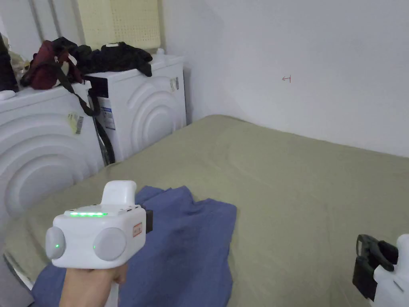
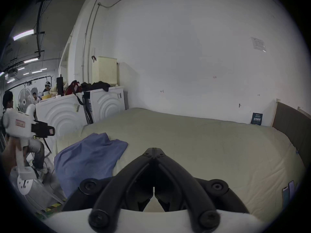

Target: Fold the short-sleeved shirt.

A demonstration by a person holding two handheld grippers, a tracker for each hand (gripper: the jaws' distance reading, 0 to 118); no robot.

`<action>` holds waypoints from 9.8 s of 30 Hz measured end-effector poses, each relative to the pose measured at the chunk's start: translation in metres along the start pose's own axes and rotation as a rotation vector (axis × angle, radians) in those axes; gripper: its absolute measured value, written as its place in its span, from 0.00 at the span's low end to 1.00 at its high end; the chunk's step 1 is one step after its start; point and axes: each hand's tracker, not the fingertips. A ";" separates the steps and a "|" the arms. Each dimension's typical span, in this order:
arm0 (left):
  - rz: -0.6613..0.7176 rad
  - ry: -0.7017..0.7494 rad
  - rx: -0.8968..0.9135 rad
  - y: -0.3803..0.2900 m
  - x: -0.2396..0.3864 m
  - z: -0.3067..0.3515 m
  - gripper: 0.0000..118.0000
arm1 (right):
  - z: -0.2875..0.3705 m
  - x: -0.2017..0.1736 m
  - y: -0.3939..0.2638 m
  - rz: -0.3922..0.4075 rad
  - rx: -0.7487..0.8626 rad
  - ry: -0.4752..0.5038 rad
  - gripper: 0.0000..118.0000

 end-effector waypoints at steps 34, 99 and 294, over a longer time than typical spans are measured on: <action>-0.208 -0.043 -0.273 0.008 0.073 -0.127 0.02 | 0.026 0.104 -0.056 -0.062 -0.191 -0.191 0.02; -0.205 -0.322 0.307 -0.070 0.166 0.211 0.00 | 0.195 0.164 -0.044 -0.102 0.014 -0.412 0.02; -0.283 -0.408 0.205 -0.073 0.164 0.145 0.00 | 0.192 0.147 -0.050 -0.095 0.061 -0.357 0.03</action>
